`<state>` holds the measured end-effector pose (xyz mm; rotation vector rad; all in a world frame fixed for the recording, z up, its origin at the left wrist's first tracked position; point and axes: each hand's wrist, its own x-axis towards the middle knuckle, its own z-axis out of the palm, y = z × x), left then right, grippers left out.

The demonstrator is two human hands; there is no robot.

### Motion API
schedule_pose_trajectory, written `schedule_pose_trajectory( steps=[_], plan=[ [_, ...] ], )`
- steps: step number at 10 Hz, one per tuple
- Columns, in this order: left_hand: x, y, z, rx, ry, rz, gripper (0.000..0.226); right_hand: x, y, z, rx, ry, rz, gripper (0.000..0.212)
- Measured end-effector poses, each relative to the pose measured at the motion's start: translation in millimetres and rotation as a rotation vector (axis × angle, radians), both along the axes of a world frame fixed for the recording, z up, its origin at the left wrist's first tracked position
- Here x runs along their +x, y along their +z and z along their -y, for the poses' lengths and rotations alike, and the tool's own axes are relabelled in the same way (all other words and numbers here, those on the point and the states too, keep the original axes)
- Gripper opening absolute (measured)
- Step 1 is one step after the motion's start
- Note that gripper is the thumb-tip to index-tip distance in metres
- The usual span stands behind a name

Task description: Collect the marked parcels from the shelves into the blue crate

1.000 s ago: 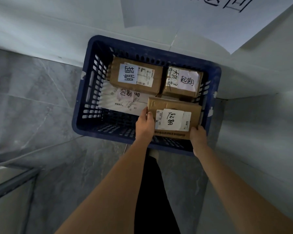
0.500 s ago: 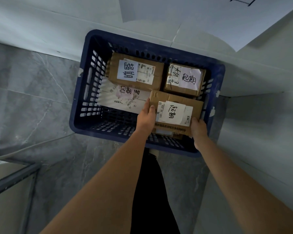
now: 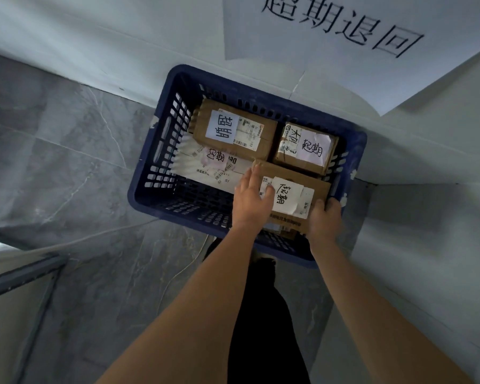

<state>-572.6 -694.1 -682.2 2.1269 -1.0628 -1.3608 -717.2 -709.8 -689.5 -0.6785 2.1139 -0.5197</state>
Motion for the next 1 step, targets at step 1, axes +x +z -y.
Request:
schedule_pose_trajectory(
  steps=[1],
  plan=[
    [-2.4,15.0,-1.7,-0.015,-0.006,0.044,0.060,-2.4,22.5,-2.3,-0.005,0.104,-0.033,0.044]
  ],
)
